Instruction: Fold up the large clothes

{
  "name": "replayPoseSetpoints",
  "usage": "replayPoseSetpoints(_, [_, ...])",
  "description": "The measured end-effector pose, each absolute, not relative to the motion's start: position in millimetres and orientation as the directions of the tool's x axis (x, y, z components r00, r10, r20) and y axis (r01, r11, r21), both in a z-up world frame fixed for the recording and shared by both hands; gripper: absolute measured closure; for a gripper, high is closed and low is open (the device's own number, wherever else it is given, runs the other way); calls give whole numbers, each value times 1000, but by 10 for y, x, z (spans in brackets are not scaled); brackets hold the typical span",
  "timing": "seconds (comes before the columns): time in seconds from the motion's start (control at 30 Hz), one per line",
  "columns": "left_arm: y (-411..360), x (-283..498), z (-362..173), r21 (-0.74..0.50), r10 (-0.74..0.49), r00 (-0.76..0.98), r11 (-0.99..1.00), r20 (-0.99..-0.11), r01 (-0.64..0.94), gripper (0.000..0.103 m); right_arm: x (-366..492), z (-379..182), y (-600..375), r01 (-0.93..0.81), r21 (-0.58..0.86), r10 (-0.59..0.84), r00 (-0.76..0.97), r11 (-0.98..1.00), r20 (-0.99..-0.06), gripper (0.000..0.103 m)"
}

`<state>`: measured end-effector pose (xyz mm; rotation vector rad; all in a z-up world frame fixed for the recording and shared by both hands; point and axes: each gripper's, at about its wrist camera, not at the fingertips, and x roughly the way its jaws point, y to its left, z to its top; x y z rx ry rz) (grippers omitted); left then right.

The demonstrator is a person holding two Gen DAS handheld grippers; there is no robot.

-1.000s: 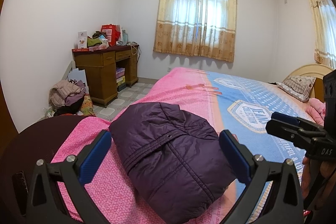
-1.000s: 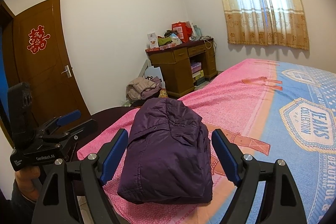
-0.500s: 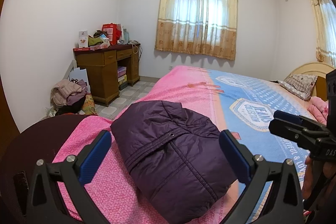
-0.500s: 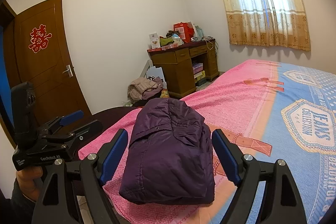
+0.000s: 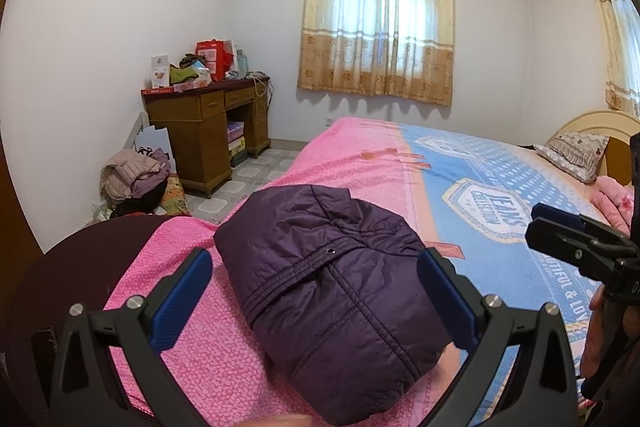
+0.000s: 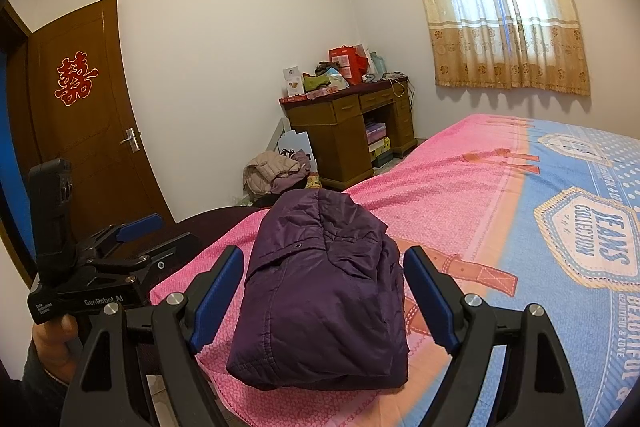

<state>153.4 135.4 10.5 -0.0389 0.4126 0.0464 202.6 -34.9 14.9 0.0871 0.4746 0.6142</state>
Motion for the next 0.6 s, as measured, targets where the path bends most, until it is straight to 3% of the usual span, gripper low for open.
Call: replayPoseSetpoints(0.6, [1450,1565,101,-10,57,910,998,-411,-67,0,2027,116,-307,-540,219,578,700,813,-420,21])
